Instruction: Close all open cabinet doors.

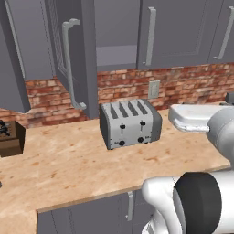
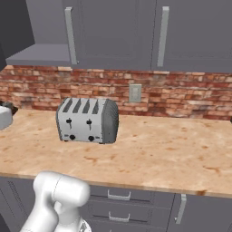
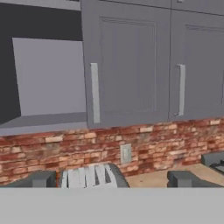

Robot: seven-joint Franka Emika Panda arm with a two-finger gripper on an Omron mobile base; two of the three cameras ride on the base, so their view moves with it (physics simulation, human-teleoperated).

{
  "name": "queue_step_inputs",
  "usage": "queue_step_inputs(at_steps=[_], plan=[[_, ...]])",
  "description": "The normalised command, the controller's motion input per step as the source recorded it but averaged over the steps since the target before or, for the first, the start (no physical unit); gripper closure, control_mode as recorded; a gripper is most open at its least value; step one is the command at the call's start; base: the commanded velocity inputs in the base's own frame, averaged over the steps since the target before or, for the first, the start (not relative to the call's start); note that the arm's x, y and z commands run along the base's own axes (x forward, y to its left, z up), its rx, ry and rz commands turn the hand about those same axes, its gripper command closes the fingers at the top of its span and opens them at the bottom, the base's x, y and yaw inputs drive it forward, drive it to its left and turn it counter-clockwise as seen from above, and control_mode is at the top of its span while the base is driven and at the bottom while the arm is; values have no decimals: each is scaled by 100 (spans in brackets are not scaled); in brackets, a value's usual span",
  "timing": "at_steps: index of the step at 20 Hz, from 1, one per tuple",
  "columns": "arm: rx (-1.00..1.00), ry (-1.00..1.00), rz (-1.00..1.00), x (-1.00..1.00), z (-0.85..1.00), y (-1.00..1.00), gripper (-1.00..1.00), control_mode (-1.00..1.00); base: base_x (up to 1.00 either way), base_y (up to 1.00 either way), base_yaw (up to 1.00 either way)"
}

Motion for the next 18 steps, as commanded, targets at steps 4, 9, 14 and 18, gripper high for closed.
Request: queue_step_inputs(at_steps=[4,9,14,18], plan=[[-4,-1,7,-3,0,63,-100,-100,0,0,0],[-4,-9,9,-10,-6,41,-100,-100,0,0,0],[-5,-17,8,-1,-10,29,-100,-100,0,0,0],[-4,-13,9,0,-15,47,-100,-100,0,0,0]])
